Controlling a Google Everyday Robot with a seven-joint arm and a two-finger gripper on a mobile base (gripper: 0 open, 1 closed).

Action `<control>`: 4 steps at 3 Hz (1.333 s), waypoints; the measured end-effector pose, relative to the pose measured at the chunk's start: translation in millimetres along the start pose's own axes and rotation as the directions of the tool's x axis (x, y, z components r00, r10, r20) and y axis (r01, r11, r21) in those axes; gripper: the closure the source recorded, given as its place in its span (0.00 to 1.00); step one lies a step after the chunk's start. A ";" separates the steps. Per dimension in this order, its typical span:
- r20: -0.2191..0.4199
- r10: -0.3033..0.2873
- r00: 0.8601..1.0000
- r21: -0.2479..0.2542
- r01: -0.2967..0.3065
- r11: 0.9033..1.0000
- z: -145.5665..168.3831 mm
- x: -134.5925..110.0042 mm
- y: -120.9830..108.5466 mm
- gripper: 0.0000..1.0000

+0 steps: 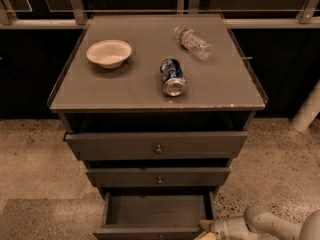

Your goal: Open bottom drawer

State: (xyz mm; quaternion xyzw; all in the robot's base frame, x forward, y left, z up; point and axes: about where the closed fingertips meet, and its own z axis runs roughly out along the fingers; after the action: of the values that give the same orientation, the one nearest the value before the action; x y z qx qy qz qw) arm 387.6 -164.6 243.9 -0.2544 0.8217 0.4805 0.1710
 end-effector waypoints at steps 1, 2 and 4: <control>-0.018 0.065 0.998 -0.003 -0.065 0.998 -10.7 13.3 6.6 0.00; -0.018 0.065 0.998 -0.003 -0.065 0.998 -10.6 13.3 6.6 0.00; 0.008 -0.009 1.000 0.015 0.009 1.000 -38.1 -18.1 20.5 0.00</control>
Offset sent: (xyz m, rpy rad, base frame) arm -0.0763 -0.0746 0.0111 0.0063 0.3321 -0.1019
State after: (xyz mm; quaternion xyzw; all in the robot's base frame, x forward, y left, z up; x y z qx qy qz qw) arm 389.0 -185.0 286.1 -0.2549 0.8235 0.4744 0.1784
